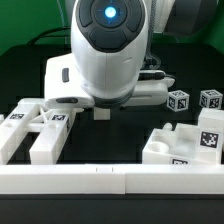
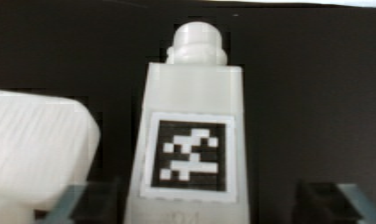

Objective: Assemble chair

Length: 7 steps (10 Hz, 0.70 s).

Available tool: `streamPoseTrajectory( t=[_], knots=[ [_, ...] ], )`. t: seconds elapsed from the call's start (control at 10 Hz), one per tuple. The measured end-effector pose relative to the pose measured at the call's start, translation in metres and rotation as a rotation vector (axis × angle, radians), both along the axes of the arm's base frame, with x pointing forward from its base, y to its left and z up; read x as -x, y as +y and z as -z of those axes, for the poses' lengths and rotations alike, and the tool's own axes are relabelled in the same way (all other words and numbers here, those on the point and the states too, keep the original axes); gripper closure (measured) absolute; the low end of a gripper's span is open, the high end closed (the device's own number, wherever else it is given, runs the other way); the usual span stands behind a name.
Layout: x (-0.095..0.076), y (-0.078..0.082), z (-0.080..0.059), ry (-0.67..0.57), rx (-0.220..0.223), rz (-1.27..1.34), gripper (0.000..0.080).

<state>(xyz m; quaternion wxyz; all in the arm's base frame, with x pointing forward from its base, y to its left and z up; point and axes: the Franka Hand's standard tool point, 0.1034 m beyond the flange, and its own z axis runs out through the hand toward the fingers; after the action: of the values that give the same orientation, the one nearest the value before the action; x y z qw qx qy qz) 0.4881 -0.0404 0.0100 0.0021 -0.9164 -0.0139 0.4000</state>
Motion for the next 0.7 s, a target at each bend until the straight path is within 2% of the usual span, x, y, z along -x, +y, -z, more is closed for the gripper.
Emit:
streamPoseTrajectory(
  t=[0.1, 0.2, 0.4, 0.5, 0.7],
  knots=[
    [0.0, -0.001, 0.0, 0.0, -0.001, 0.0, 0.0436],
    [0.0, -0.002, 0.0, 0.0, -0.007, -0.004, 0.0511],
    [0.0, -0.003, -0.001, -0.001, -0.011, -0.005, 0.0511],
    [-0.003, -0.002, -0.005, -0.002, -0.013, -0.005, 0.0511],
    [-0.014, 0.005, -0.025, 0.001, -0.01, 0.004, 0.0511]
  ],
)
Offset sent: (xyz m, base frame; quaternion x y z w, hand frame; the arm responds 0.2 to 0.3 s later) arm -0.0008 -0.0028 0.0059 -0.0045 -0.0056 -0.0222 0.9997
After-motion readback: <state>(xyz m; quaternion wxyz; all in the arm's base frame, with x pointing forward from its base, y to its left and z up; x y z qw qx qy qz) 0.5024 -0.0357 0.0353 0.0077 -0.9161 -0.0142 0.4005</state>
